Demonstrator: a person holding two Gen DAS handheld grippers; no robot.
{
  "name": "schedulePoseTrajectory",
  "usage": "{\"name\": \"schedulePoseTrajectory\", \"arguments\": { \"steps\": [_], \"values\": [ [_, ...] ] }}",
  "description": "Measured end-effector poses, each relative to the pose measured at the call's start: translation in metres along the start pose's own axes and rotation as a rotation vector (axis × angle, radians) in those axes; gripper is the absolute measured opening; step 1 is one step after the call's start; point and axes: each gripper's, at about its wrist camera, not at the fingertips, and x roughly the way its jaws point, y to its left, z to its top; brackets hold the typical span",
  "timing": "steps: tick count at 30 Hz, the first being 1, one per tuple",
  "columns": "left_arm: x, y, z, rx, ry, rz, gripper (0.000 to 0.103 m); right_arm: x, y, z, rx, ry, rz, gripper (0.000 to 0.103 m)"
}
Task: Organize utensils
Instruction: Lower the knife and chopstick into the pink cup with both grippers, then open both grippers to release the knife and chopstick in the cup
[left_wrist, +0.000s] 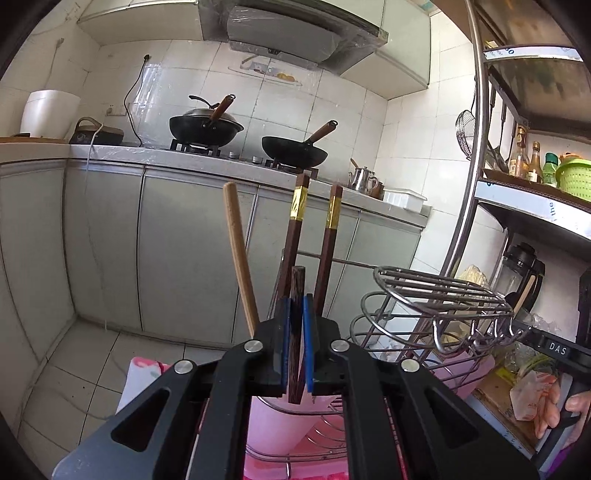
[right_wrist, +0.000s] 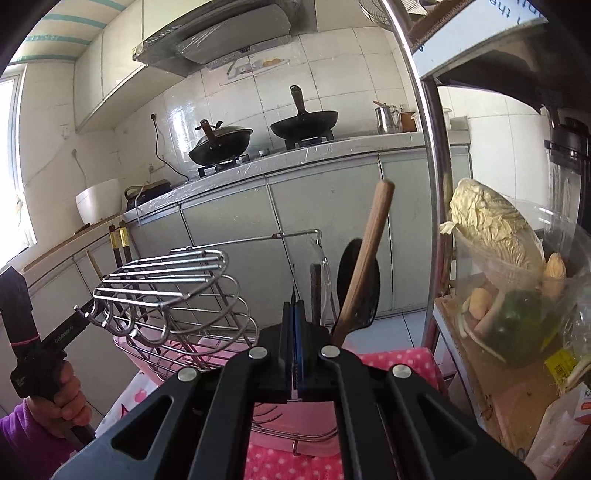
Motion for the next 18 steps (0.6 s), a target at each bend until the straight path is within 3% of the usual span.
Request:
{"name": "schedulePoseTrajectory", "arguments": {
  "steps": [11, 18],
  "values": [
    [0.001, 0.001, 0.016, -0.019, 0.050, -0.025, 0.006, -0.016, 0.021, 0.036, -0.114, 0.012, -0.037, 0.001],
    [0.010, -0.004, 0.004, -0.008, 0.084, -0.014, 0.006, 0.005, 0.018, 0.020, -0.100, 0.125, -0.028, 0.001]
  ]
}}
